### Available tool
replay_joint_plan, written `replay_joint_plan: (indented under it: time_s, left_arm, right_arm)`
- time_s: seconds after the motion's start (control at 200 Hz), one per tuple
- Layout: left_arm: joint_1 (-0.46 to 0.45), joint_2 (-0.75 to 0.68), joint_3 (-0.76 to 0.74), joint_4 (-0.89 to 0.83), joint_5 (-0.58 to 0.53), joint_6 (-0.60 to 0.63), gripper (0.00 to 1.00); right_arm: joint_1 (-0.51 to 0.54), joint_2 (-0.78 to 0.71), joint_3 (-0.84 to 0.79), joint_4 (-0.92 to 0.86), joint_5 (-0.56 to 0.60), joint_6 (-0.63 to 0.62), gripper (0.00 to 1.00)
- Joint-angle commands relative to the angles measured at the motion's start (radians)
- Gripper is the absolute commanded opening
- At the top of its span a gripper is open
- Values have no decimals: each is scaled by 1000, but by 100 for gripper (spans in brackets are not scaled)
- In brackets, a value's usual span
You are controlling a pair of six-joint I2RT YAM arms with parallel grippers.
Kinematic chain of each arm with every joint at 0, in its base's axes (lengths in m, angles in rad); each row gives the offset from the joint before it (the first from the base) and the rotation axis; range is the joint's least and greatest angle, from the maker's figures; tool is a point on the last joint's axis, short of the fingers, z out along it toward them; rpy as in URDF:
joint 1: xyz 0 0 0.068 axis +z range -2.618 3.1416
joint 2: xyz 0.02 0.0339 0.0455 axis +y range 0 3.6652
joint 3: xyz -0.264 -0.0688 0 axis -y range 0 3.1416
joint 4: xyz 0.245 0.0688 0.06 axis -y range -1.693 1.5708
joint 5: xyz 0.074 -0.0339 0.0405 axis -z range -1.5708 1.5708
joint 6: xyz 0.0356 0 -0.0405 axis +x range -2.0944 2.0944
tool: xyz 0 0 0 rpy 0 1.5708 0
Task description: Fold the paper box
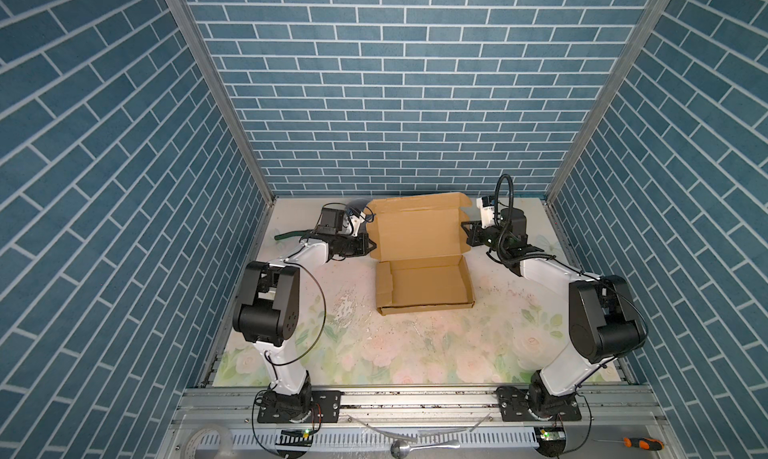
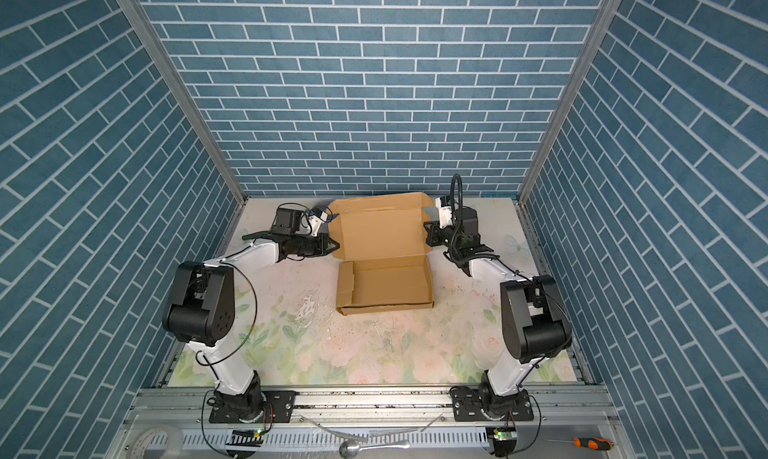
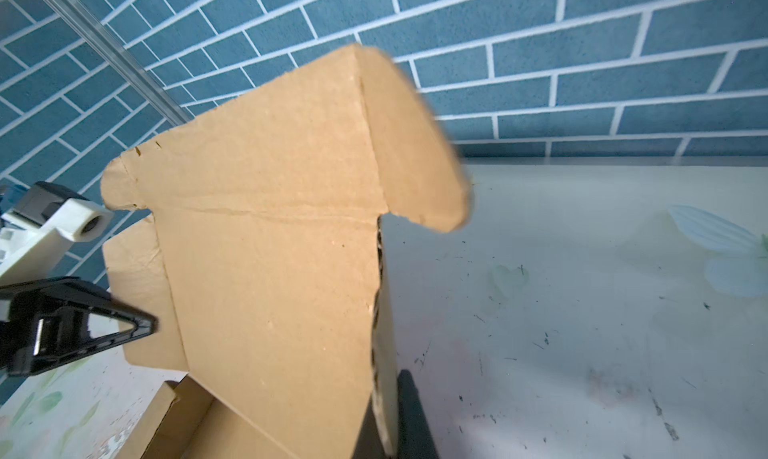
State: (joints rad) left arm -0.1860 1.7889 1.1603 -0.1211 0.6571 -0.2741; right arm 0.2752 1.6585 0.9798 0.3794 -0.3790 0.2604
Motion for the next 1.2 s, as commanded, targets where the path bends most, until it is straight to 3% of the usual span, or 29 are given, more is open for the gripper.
replay_joint_plan:
  time_s: [0.0, 0.175, 0.335, 0.435, 0.55, 0.71, 0.885, 1.005, 1.195]
  left_arm:
    - [-22, -46, -58, 75, -33, -63, 9]
    - [-36, -107, -106, 130, -59, -92, 9]
    - [-26, -123, -69, 9, -87, -52, 43]
    - [35, -165, -63, -89, -81, -68, 55]
    - [121, -280, -150, -47, -21, -162, 67]
    - [180, -389, -265, -36, 23, -254, 68]
    - [184, -451, -342, -115, 0, -241, 69]
    - [100, -453, -331, -215, -91, -159, 70]
    - [52, -433, -318, -300, -160, -95, 74]
  right_arm:
    - [39, -48, -66, 123, 69, -18, 0]
    - [79, -90, -130, 174, 157, -33, 0]
    - [76, -101, -153, 178, 157, -80, 0]
    - [54, -98, -154, 166, 113, -98, 0]
    - [37, -102, -164, 171, 79, -100, 0]
    - [26, -90, -162, 162, 72, -116, 0]
    - [21, -82, -138, 112, 65, -115, 0]
    - [10, -94, -139, 94, 105, -81, 34]
    - [-45, -147, -91, -66, 99, -36, 53]
